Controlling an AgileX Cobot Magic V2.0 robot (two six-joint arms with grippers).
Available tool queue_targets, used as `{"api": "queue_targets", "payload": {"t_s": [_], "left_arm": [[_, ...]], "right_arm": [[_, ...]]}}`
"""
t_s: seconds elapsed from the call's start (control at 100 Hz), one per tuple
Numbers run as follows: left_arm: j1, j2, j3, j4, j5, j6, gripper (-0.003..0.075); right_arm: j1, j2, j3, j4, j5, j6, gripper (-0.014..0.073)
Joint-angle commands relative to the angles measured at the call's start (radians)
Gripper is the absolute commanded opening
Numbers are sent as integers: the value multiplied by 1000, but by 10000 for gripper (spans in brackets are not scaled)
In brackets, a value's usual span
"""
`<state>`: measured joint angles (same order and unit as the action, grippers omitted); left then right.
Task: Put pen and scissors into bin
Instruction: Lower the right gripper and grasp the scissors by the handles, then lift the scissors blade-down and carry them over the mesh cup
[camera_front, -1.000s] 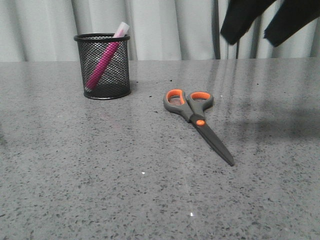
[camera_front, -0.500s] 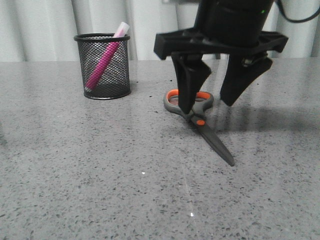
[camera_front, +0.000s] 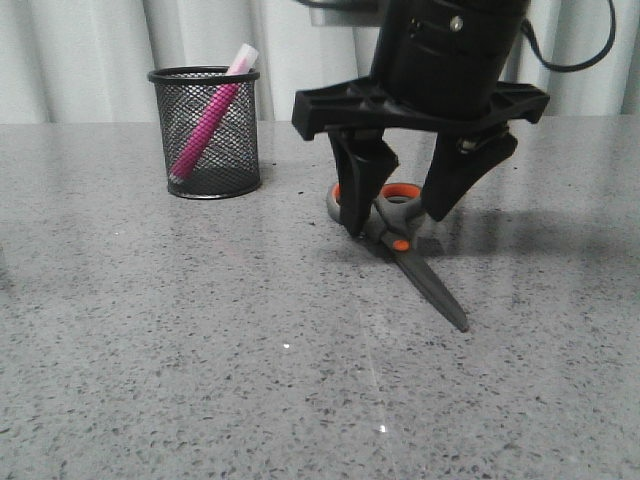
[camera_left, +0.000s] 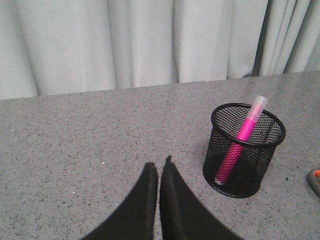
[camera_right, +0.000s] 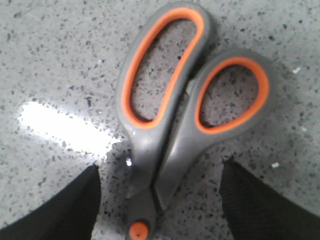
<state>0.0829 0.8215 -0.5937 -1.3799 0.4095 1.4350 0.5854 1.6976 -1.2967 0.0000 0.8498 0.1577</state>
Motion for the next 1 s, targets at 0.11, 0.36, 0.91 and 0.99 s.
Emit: {"api": "queue_targets", "payload": {"t_s": [0.11,0.36,0.91,0.99], "left_arm": [[-9,-7,-30,-40,-4,-9,-19],[-9,-7,-30,-40,-4,-9,-19],[-9,-7,-30,-41,-4,-9,-19],[-9,-7,-30,-41,-4,-9,-19]], "right_arm": [[0,-6,-32,-22,-42,0,444],[0,5,-32,-34,-45,-5,45],[2,-457,252,-47,-798,-25,-74],[9,-462,279,-47,-971,-25,-74]]}}
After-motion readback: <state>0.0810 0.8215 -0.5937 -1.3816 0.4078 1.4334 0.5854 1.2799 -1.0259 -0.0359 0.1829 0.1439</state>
